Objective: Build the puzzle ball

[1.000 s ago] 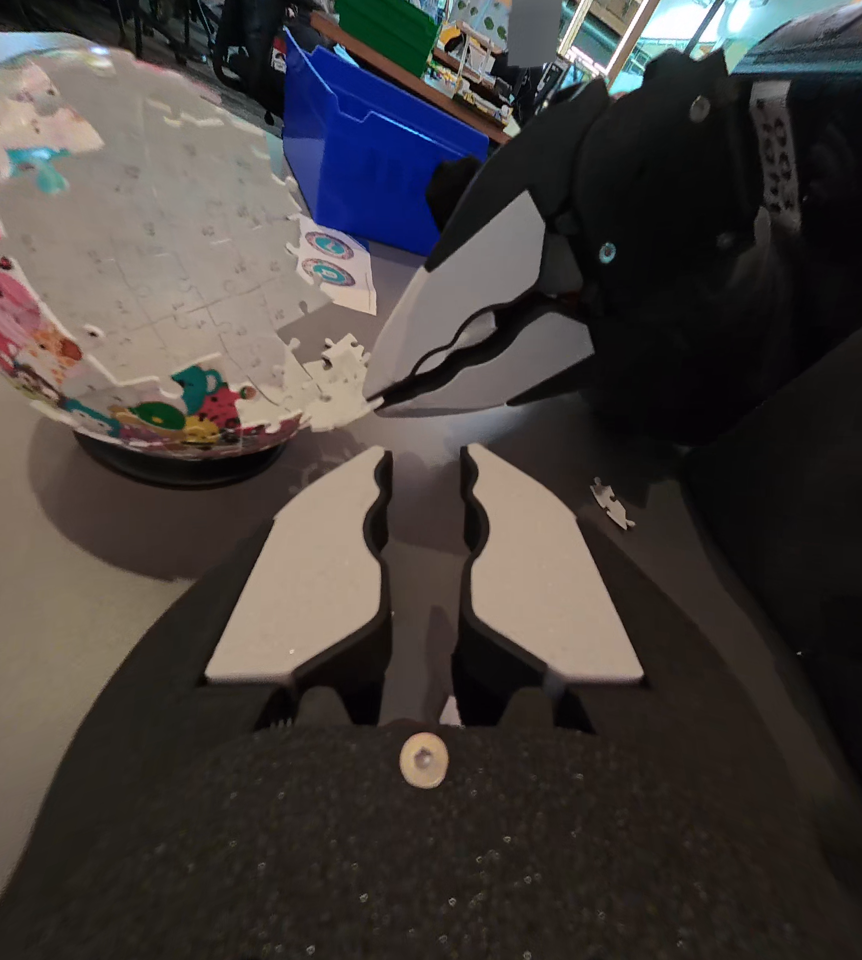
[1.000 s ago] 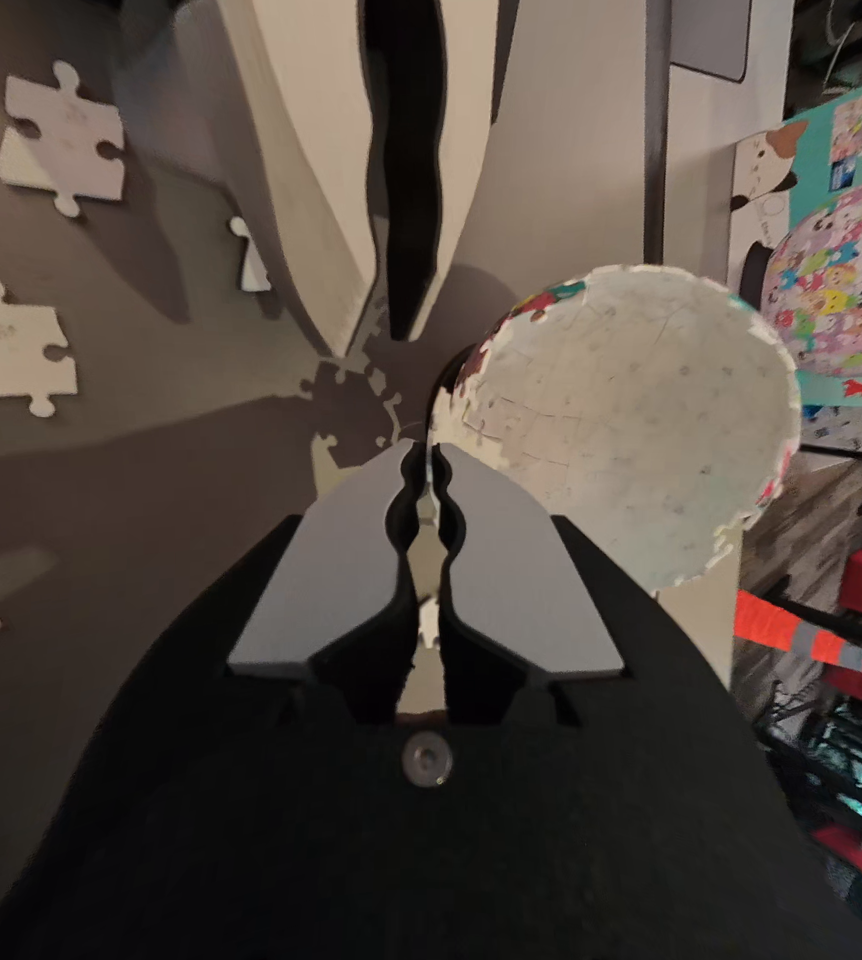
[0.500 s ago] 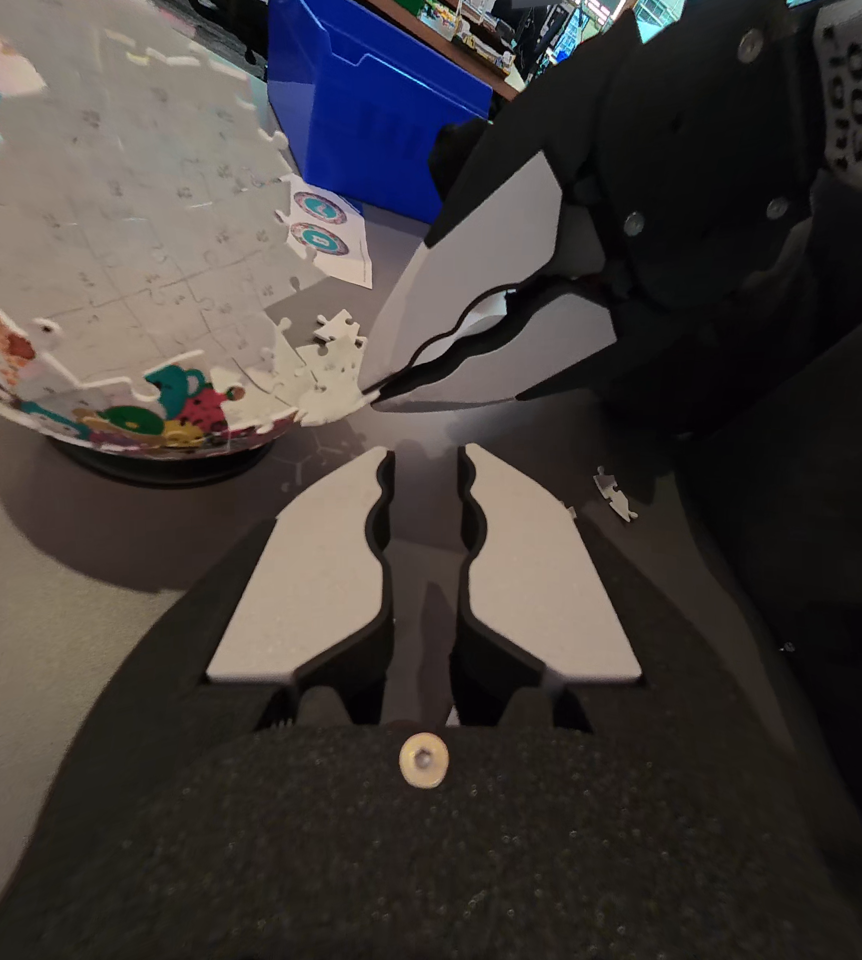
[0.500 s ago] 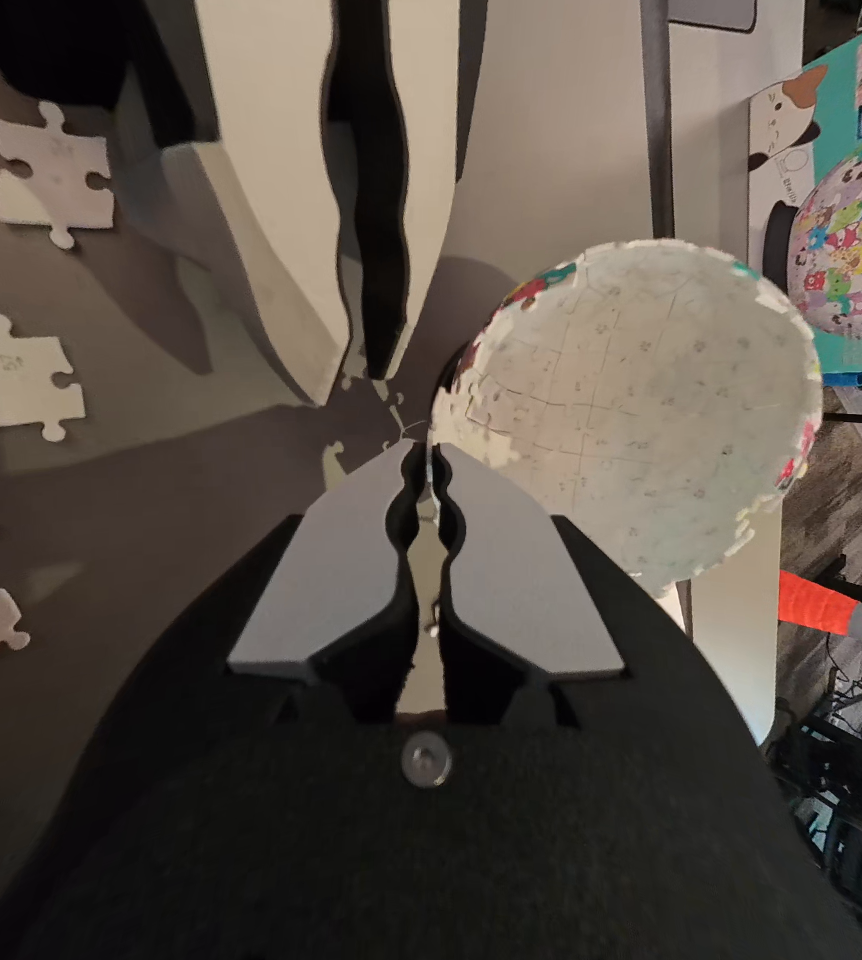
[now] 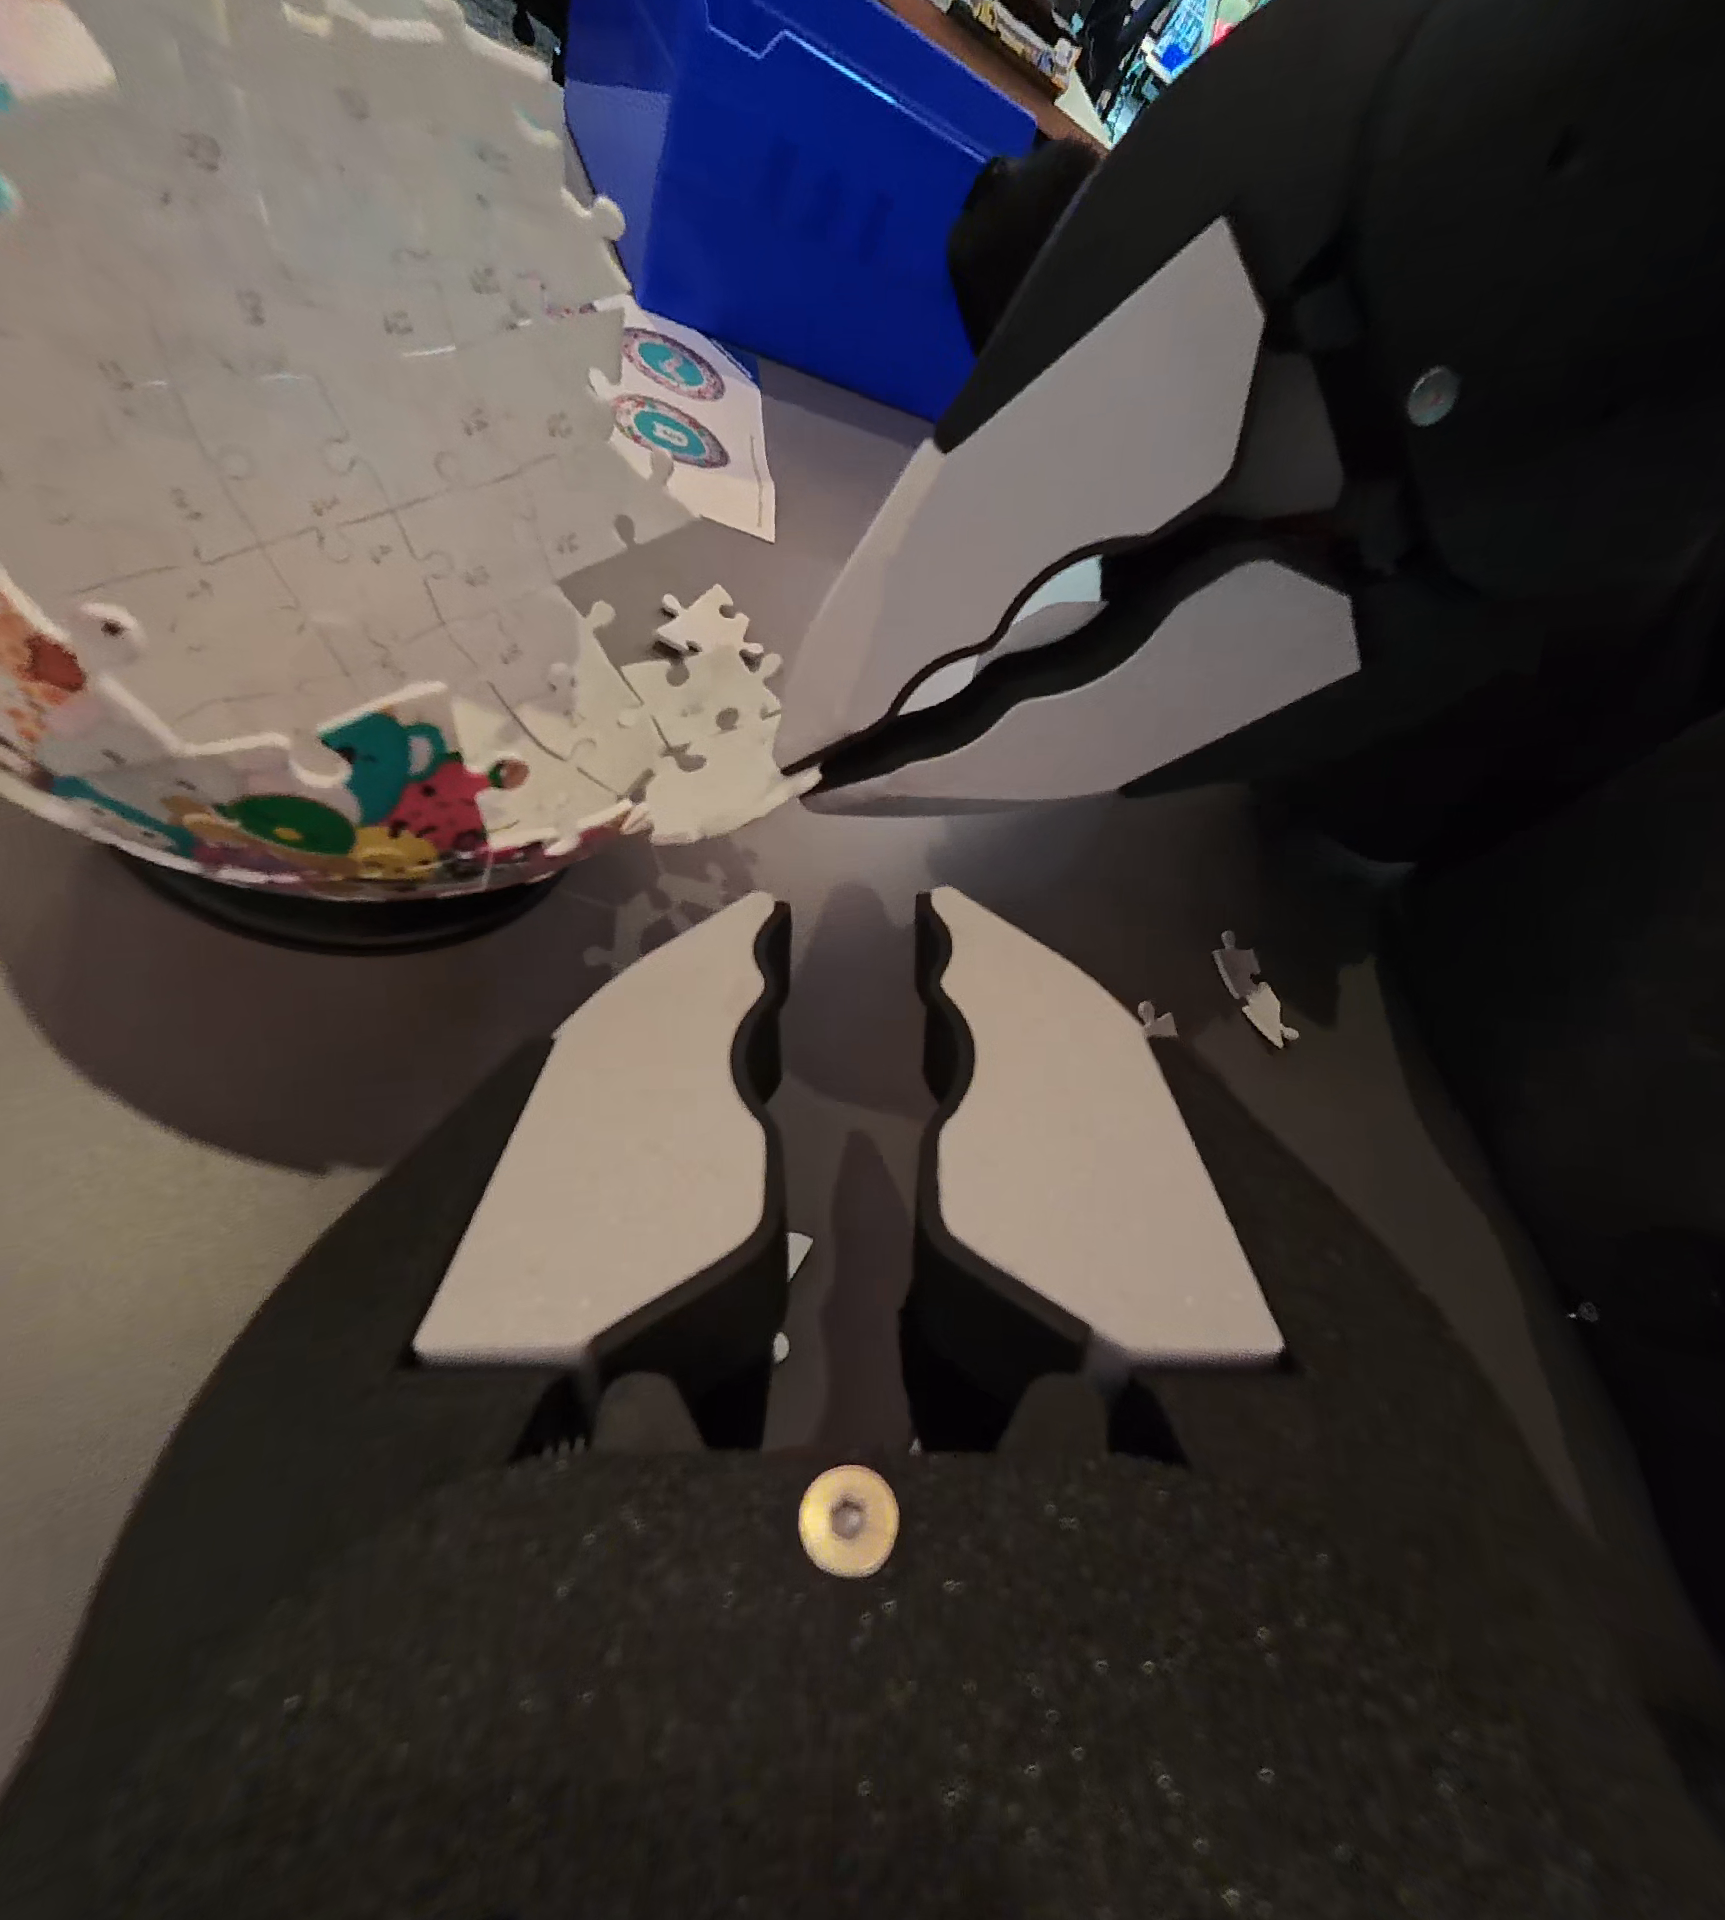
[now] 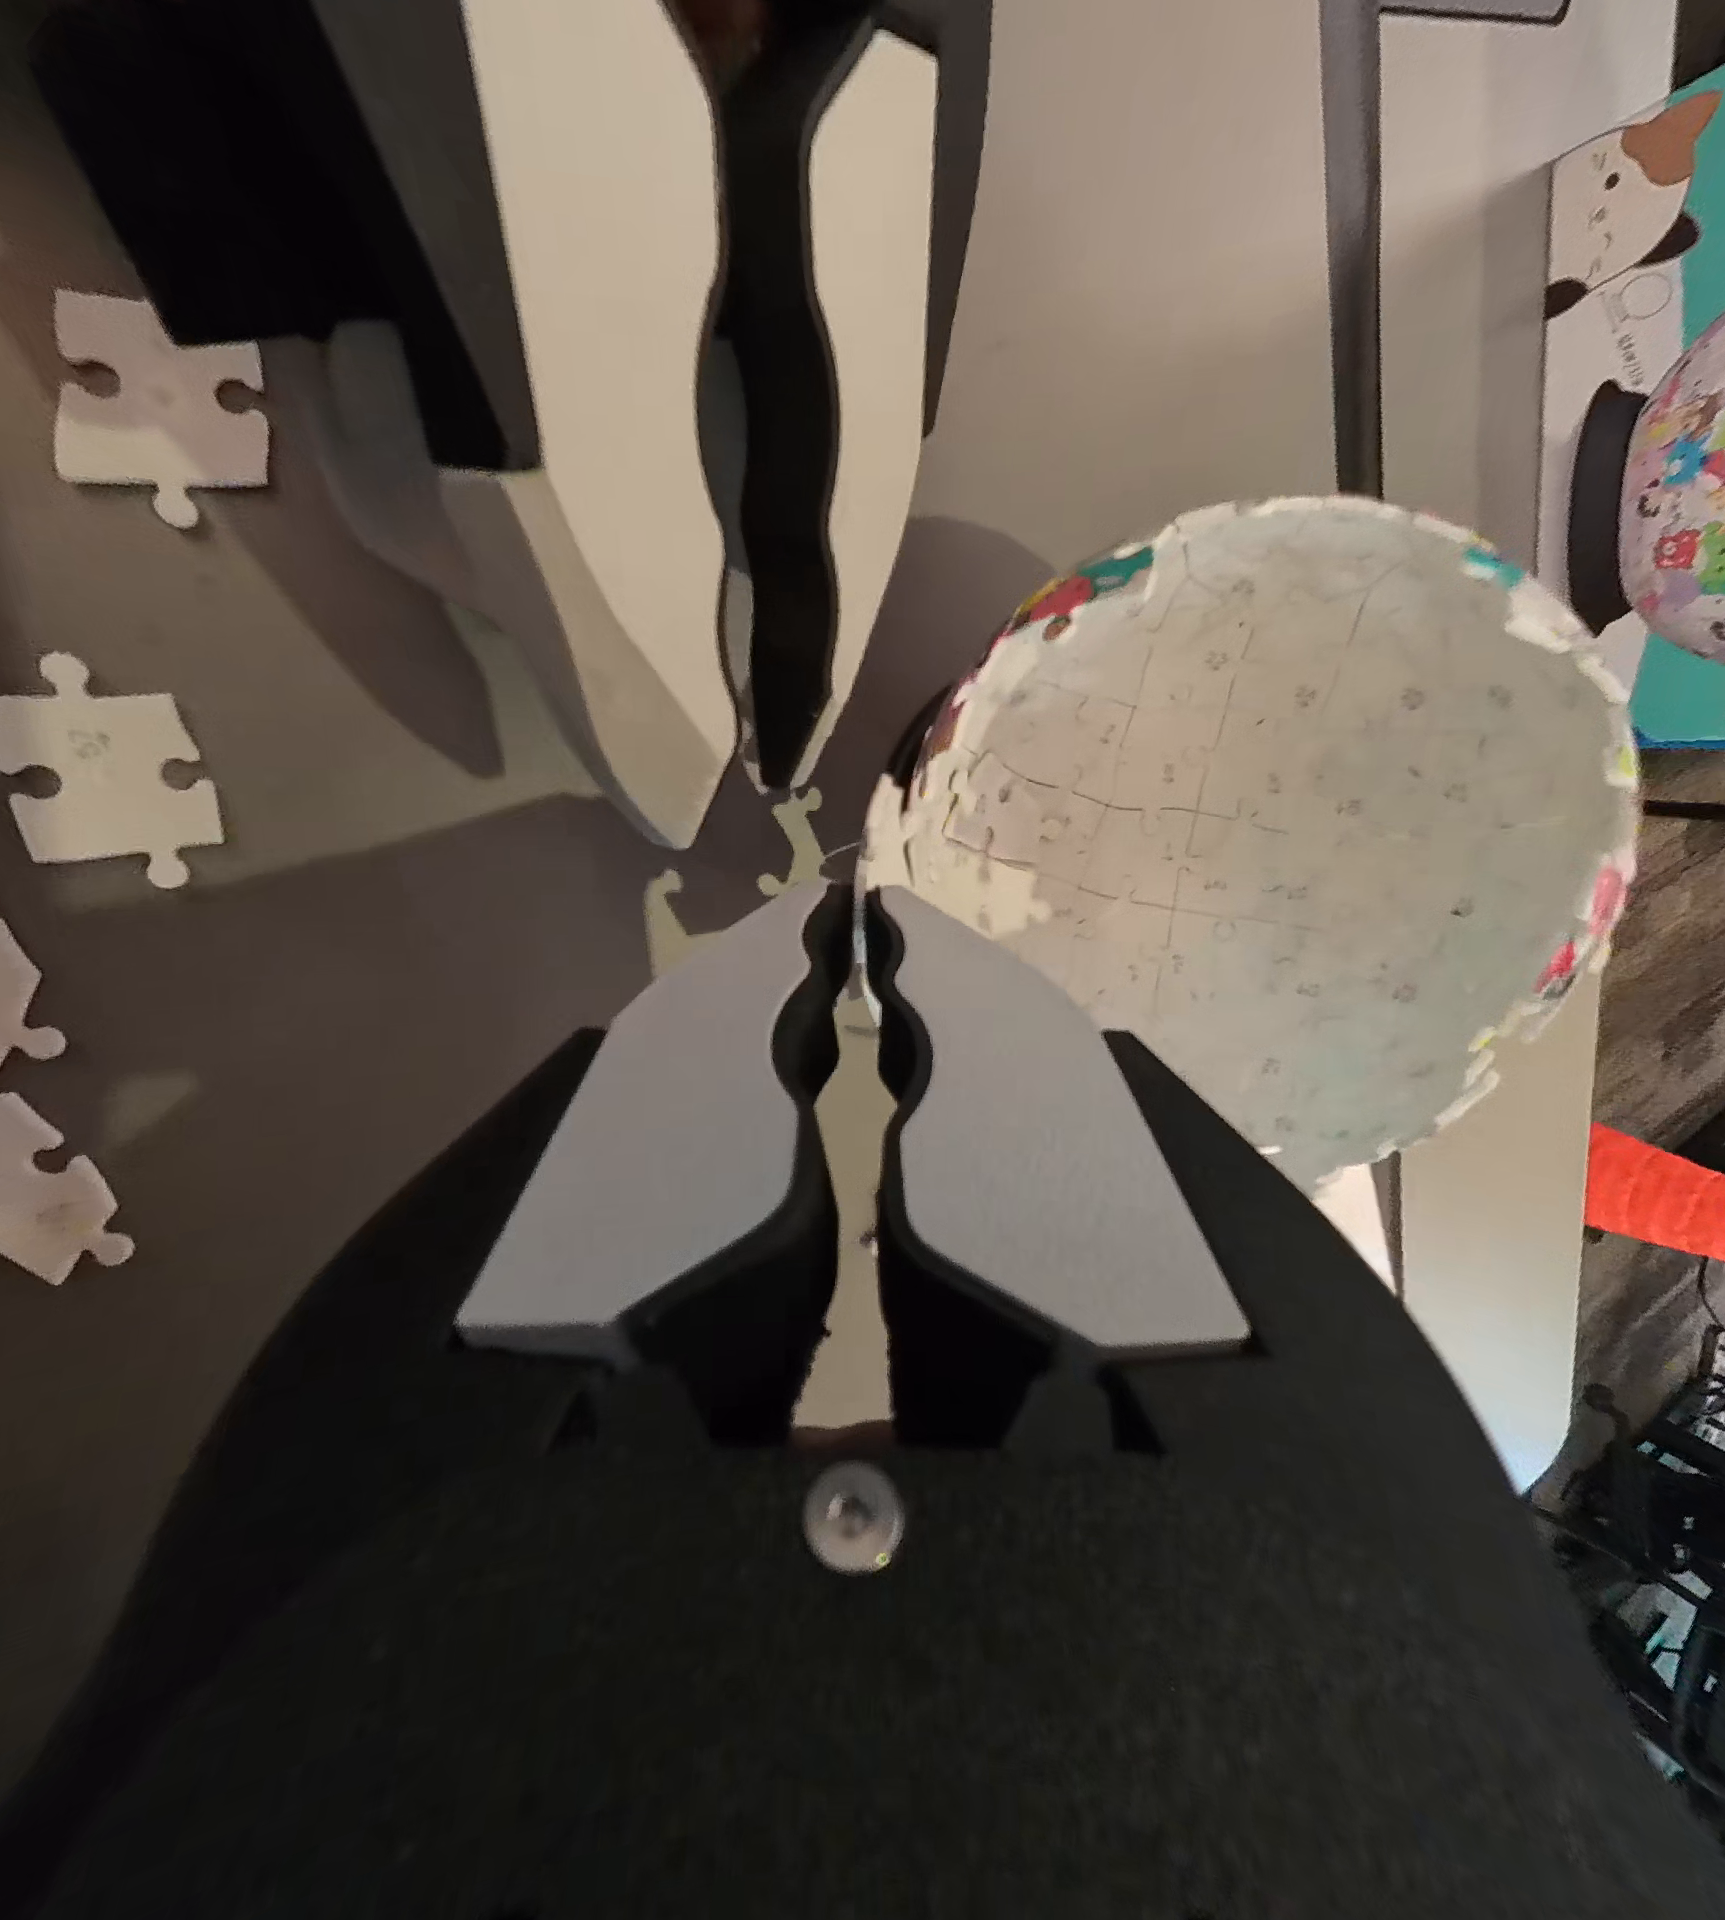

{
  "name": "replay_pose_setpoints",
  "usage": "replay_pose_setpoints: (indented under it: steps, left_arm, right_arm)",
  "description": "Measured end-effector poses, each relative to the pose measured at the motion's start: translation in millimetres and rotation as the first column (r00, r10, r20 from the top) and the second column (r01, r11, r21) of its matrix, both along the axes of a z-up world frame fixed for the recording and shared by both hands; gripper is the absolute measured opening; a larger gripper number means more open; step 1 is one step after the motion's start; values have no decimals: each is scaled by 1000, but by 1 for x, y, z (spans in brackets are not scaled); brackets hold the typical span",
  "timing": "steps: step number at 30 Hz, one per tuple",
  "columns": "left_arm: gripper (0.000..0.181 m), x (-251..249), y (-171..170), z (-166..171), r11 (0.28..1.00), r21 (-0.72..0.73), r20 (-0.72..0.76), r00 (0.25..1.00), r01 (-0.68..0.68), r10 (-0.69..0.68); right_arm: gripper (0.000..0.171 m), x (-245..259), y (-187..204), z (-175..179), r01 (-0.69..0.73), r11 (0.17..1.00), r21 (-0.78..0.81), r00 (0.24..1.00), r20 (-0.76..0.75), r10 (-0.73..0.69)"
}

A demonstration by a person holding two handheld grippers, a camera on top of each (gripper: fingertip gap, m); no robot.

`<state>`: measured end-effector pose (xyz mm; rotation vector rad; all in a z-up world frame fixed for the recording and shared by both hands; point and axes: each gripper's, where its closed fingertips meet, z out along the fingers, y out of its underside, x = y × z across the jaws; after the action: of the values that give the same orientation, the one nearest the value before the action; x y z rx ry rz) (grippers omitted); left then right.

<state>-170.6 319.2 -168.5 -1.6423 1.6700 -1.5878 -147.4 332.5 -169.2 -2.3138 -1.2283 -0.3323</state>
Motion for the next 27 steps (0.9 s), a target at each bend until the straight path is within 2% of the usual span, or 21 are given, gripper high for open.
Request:
replay_pose_setpoints:
  steps: [14, 27]
  left_arm:
    - [22, 0, -2, -1, 1000, -3, -4, 1000, 12, -12]
    - [22, 4, -1, -9, 998, -53, -70, 997, -18, 14]
  right_arm:
    - [2, -1, -2, -9, 77, 994, -79, 997, 29, -75]
    - [2, 1, 5, -9, 73, 997, -33, 995, 76, -70]
